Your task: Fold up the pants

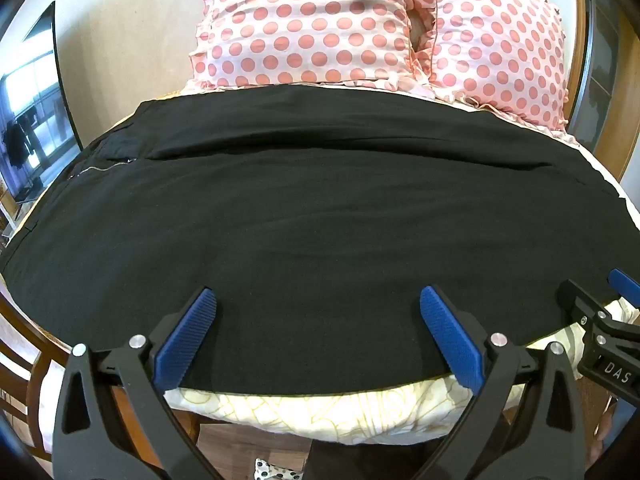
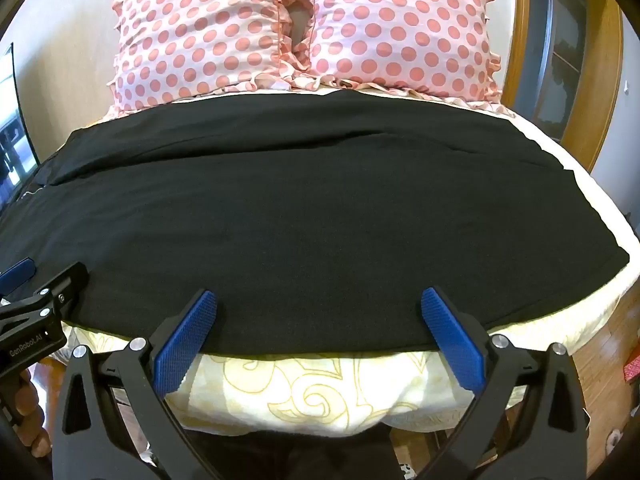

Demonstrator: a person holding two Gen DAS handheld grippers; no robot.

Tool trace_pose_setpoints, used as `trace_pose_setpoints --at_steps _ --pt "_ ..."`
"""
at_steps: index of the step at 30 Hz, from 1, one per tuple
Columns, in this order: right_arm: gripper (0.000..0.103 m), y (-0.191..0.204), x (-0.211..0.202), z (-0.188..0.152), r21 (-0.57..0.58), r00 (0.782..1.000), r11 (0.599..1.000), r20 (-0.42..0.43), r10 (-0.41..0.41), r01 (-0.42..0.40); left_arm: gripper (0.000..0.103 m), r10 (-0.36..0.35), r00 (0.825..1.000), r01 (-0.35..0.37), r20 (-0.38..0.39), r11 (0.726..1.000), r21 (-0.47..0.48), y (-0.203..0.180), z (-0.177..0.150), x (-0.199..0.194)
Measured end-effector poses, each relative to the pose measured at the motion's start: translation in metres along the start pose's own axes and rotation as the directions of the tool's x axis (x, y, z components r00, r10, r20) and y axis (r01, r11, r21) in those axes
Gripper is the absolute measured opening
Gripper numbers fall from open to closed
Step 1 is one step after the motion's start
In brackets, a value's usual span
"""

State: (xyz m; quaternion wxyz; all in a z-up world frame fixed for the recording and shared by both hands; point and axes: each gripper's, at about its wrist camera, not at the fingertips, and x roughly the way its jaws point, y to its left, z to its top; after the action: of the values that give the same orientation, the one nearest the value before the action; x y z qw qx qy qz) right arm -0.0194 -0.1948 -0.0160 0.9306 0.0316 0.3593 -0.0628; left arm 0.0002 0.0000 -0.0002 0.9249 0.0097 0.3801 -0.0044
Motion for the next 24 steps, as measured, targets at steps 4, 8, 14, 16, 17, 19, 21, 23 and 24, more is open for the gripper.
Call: trace_pose_setpoints --at_steps 4,8,14,16,17,19,21,23,24 --pt "0.102 0.0001 -0.0001 -0.0005 0.000 1.000 1.000 0.000 0.000 0.000 0.101 0.000 1.000 0.000 -0.001 1.000 0.000 0.0000 0.0001 0.0001" --pt "0.102 0.0003 0.0001 -0.0005 0.000 1.000 1.000 0.000 0.000 0.000 0.101 0.001 1.000 -0.001 0.001 1.000 0.001 0.0000 0.0000 0.0000" --pt "0.102 0.0001 0.0004 -0.0005 0.000 1.000 1.000 0.003 0.000 0.000 0.101 0.001 1.000 -0.001 0.004 1.000 0.001 -0.0001 0.0002 -0.0001" --pt "0.102 0.0001 0.0004 -0.0005 0.000 1.000 1.000 0.004 0.000 0.000 0.101 0.001 1.000 -0.001 0.003 1.000 0.001 -0.0001 0.0007 0.0002" --pt "0.102 0.0001 0.0005 -0.0003 0.000 1.000 1.000 0.005 0.000 0.000 0.101 0.001 1.000 -0.001 0.003 1.000 0.001 -0.0001 0.0010 0.0004" --pt "0.102 0.0000 0.0006 -0.0001 0.000 1.000 1.000 0.005 0.000 0.000 0.101 0.001 1.000 -0.001 0.005 1.000 0.001 -0.0001 0.0004 -0.0001" --pt "0.102 0.0001 0.0005 -0.0002 -0.001 1.000 1.000 0.006 0.000 0.000 0.101 0.001 1.000 -0.001 0.005 1.000 0.001 -0.0001 0.0003 -0.0001" --pt "0.102 0.0001 0.0004 -0.0003 -0.001 1.000 1.000 0.006 0.000 0.000 0.101 0.001 1.000 -0.001 0.005 1.000 0.001 -0.0002 0.0006 0.0002" --pt "0.102 0.0001 0.0004 -0.0003 -0.001 1.000 1.000 0.006 0.000 0.000 0.101 0.001 1.000 -0.001 0.005 1.000 0.001 -0.0002 0.0009 0.0004"
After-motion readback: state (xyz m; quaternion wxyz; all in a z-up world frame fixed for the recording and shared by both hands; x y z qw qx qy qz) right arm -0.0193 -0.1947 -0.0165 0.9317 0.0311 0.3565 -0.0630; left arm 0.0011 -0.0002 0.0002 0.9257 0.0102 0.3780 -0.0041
